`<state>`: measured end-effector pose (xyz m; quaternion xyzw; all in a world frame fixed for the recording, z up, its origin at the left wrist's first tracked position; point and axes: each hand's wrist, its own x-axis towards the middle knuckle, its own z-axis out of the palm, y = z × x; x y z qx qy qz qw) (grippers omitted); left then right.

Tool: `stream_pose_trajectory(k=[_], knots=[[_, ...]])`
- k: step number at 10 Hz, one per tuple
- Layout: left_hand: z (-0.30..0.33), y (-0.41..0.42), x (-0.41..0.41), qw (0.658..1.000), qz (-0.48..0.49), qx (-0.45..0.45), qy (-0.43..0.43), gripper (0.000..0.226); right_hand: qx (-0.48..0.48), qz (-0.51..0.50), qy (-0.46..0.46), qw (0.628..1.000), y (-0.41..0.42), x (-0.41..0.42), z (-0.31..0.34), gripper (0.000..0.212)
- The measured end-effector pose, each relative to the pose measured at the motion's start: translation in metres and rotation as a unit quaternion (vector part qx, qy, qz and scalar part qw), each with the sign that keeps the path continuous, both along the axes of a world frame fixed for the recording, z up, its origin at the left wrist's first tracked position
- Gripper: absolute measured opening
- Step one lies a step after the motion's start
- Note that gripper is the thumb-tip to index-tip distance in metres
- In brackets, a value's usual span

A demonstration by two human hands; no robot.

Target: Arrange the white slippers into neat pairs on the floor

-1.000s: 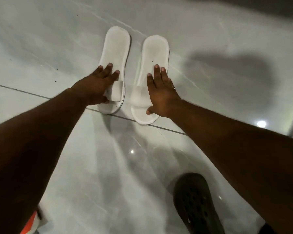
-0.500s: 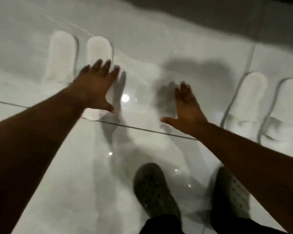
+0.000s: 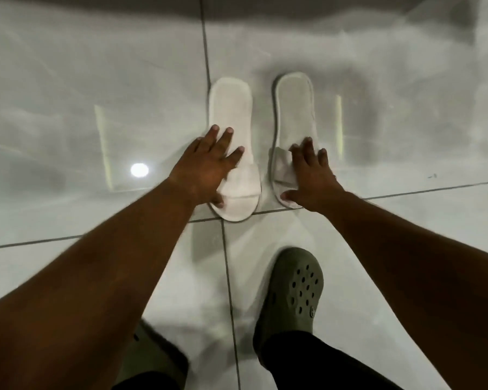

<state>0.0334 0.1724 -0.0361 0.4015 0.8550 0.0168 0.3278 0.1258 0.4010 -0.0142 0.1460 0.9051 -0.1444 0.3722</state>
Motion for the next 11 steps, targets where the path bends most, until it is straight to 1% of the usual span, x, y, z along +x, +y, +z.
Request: stream_pose_trajectory(k=[1,2,3,4,5,6,7,9,10,11], knots=[[-0.008,0.027,0.009,1.0,0.026,0.004,-0.005,0.128,-0.007,0.002,0.035,0.999,0.013,0.012,-0.012,0.113],[-0.006,0.055,0.012,0.998,0.058,0.002,-0.017,0.126,0.006,-0.003,0.073,0.997,0.031,0.021,-0.016,0.112],[-0.005,0.101,0.014,0.999,0.051,0.003,-0.009,0.124,-0.002,0.019,0.072,0.997,0.08,0.02,-0.015,0.112],[-0.002,0.15,0.02,0.998,0.066,-0.004,-0.008,0.123,-0.013,0.051,0.056,0.997,0.137,0.019,-0.011,0.111],[-0.001,0.203,0.032,0.998,0.056,0.008,-0.014,0.122,-0.002,0.06,0.034,0.998,0.191,0.029,-0.005,0.112],[-0.003,0.247,0.042,0.999,0.049,0.009,-0.011,0.122,0.004,0.032,0.016,0.999,0.231,0.044,-0.003,0.111],[-0.003,0.273,0.045,0.999,0.034,0.001,-0.01,0.123,0.017,0.003,0.004,1.0,0.252,0.059,-0.002,0.111],[0.0,0.284,0.044,1.0,-0.005,-0.002,-0.01,0.124,0.025,-0.011,0.011,1.0,0.257,0.068,-0.003,0.112],[0.005,0.276,0.037,1.0,-0.008,0.018,-0.025,0.124,0.044,-0.007,-0.005,0.999,0.251,0.061,-0.001,0.115],[0.029,0.238,0.026,0.998,0.006,0.056,0.037,0.122,0.105,-0.02,0.003,0.994,0.23,0.062,0.021,0.122]])
